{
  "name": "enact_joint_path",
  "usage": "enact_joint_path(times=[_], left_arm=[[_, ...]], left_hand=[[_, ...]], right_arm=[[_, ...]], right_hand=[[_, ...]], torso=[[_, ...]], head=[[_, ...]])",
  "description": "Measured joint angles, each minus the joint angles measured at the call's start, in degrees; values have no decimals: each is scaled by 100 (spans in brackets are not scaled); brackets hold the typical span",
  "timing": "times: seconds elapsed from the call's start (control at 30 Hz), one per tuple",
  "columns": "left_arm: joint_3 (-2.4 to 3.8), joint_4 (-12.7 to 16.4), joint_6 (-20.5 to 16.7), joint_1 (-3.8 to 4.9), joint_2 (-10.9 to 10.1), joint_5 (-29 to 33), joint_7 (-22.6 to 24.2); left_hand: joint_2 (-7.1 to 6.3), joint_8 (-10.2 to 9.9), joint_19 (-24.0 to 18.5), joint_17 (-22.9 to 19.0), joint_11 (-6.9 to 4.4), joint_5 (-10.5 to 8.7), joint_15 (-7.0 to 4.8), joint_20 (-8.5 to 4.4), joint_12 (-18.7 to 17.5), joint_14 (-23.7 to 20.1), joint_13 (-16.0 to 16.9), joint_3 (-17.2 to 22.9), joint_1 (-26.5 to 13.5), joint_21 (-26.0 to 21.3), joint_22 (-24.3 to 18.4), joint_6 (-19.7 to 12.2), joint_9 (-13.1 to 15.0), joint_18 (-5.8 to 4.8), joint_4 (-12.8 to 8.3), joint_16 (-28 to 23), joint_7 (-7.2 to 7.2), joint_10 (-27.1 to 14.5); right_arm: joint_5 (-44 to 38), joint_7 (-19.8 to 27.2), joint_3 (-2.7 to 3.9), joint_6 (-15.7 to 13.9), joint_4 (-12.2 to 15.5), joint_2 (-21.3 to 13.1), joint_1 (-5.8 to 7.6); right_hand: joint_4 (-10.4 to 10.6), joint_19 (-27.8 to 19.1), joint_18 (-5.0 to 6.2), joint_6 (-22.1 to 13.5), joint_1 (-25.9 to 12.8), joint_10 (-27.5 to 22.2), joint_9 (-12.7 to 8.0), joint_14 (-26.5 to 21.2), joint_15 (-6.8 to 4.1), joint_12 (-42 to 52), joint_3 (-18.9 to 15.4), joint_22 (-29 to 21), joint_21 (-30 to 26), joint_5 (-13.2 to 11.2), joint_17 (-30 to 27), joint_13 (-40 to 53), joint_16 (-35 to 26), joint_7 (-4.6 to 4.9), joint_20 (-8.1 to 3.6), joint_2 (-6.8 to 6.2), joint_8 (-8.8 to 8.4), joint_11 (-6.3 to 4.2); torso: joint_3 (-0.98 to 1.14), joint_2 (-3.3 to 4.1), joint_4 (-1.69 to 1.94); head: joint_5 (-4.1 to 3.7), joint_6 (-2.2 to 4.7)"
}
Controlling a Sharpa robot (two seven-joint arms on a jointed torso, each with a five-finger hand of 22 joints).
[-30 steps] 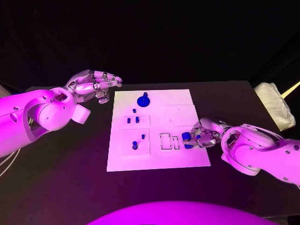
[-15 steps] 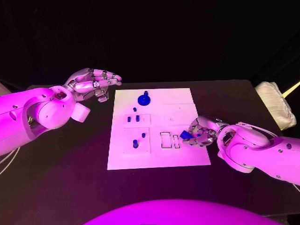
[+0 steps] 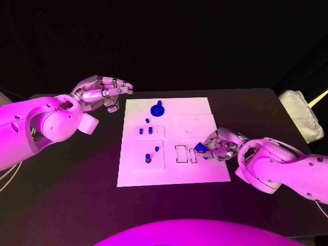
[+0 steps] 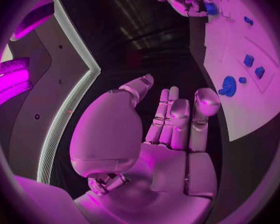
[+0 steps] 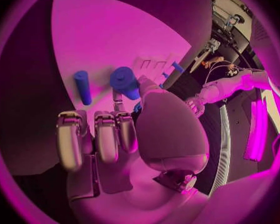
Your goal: Assemble the parts on the task board
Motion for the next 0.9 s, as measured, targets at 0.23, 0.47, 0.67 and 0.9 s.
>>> enact_joint_path(times=[0.23, 0.47, 0.67, 0.9], left_arm=[[0, -19, 1, 0, 15, 1, -5], [0, -22, 7, 0, 32, 2, -11], [0, -19, 11, 0, 32, 3, -18], [0, -13, 15, 0, 23, 4, -27]], left_hand=[[0, 22, 0, 0, 0, 0, 0, 0, 0, 0, 0, 0, 0, 0, 0, 0, 0, 0, 0, 0, 0, 0], [0, 22, 0, 0, 0, 0, 0, 0, 0, 0, 1, 0, 0, 0, 0, 0, 0, 0, 0, 0, 0, 0], [0, 22, 0, 0, 0, 0, 0, 0, 0, 0, 0, 0, 0, 0, 1, 0, 0, 0, 0, 0, 0, 0], [0, 21, 0, 0, 0, 0, 0, 0, 0, 0, -5, -16, 0, 0, 1, 0, 0, 0, 16, 0, 0, 0]], right_arm=[[316, 130, 25, -135, 183, -7, 274], [461, 153, 26, -59, 123, 258, 339], [526, 83, 17, 180, -24, 504, 229], [533, -82, 16, 414, -102, 638, 175]], right_hand=[[21, -21, -1, 0, -302, 20, 1, 12, -12, 0, 51, -1, 0, 1, 0, 0, 0, 0, -21, 50, 3, -21], [7, -20, 0, 5, -873, 11, 7, -2, -43, 0, 119, -1, 0, 3, 0, -1, 0, -5, -62, 198, 349, -71], [-17, 0, 0, 6, -910, 30, 8, 9, -73, 0, 175, -2, 0, 3, -1, -1, 0, -7, -82, 162, 471, -93], [-9, -9, 0, 57, -1032, 21, 10, 7, -116, 22, 213, -2, 0, -68, -1, -1, 0, -15, -114, 41, 732, -143]], torso=[[-3, -2, 3], [-7, 1, 12], [-4, 8, 12], [-4, 13, 10]], head=[[-10, 12], [-13, 17], [13, 7], [27, -1]])
